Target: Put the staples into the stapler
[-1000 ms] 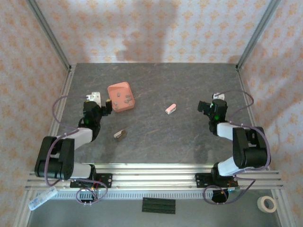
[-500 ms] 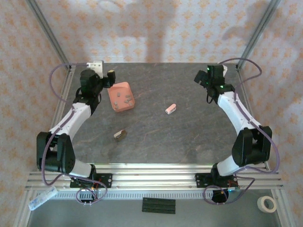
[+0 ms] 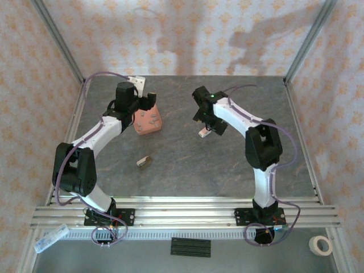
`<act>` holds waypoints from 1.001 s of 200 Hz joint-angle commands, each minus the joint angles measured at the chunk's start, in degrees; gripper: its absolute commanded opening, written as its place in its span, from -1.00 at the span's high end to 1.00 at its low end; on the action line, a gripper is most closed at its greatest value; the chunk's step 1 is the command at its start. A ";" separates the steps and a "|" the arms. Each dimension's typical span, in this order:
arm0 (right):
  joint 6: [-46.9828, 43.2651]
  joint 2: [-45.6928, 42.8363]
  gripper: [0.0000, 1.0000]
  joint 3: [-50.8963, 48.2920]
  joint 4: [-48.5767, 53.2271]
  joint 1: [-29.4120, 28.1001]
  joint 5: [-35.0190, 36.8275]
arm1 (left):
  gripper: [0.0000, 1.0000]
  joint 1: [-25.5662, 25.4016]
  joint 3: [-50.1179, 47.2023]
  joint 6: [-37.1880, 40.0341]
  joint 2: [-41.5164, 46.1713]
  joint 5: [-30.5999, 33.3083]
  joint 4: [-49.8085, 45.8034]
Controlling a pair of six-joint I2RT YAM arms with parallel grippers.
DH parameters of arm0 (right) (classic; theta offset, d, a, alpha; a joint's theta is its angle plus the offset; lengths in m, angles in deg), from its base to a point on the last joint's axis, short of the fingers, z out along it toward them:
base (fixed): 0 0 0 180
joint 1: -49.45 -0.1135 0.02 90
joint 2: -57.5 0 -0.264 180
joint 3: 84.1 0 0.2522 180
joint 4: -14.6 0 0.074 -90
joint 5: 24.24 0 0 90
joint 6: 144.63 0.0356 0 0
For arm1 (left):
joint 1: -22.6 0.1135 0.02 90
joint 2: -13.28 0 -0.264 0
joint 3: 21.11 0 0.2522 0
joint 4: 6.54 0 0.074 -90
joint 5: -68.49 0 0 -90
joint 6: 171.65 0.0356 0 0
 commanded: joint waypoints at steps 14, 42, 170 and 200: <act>3.87 3.38 -0.47 5.17 6.58 0.15 1.08 | -0.55 -0.41 1.20 2.38 -0.05 -1.35 -0.46; 4.83 5.14 -0.32 6.52 6.58 0.29 1.40 | -0.56 -0.35 0.67 2.87 0.03 -1.25 -0.57; 3.60 11.72 0.08 11.19 5.43 2.13 -0.32 | -0.58 -0.33 -0.04 4.10 -0.99 -1.85 0.24; 2.98 12.67 0.11 11.52 5.18 2.46 -0.96 | -0.58 -0.36 -0.04 4.45 -1.02 -1.81 0.32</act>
